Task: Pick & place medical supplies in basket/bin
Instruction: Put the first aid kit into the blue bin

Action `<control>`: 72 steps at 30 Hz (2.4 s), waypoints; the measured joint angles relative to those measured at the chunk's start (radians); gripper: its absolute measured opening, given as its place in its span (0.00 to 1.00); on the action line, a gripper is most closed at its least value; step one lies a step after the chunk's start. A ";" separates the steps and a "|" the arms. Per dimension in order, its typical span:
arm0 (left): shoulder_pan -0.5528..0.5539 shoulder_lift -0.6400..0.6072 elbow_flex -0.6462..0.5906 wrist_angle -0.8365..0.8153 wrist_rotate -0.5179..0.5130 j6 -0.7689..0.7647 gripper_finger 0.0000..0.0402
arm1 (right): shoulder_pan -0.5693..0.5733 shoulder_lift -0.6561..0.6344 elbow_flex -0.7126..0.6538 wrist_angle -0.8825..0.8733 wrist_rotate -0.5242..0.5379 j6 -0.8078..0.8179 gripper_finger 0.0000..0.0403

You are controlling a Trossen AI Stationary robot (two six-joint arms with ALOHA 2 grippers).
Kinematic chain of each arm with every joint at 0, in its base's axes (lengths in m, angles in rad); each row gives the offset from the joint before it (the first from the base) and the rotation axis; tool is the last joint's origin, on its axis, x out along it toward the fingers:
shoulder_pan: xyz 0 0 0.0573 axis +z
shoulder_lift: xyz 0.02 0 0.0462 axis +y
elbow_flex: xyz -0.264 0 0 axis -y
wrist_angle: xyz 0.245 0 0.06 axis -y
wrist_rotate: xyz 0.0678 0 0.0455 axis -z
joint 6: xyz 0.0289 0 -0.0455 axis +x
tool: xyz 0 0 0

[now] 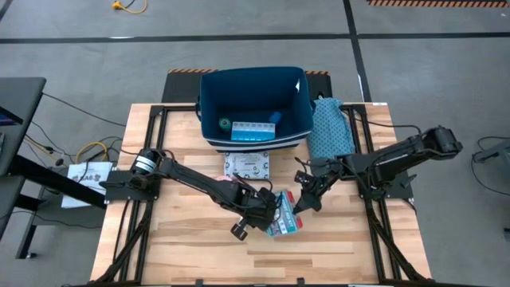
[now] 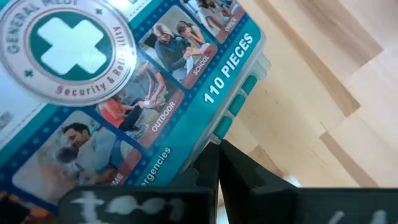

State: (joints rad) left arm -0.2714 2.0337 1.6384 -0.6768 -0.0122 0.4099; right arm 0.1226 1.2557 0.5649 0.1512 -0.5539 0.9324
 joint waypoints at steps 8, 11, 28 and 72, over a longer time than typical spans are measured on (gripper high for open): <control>0.002 -0.005 0.142 -0.203 -0.050 0.013 0.00 | 0.000 -0.053 0.158 -0.265 0.067 -0.081 0.14; 0.002 -0.015 0.195 -0.277 -0.066 0.013 0.00 | -0.001 -0.068 0.216 -0.334 0.091 -0.105 0.14; 0.002 -0.164 0.281 -0.357 -0.231 -0.016 0.00 | -0.155 -0.065 0.664 -0.769 0.122 -0.332 0.14; 0.135 -0.221 0.520 -0.678 -0.411 -0.019 0.00 | -0.780 0.456 1.410 -1.009 -0.153 -0.813 0.13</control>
State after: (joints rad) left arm -0.1363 1.8126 2.1581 -1.3550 -0.4234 0.3912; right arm -0.6573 1.7122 1.9750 -0.8574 -0.7071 0.1198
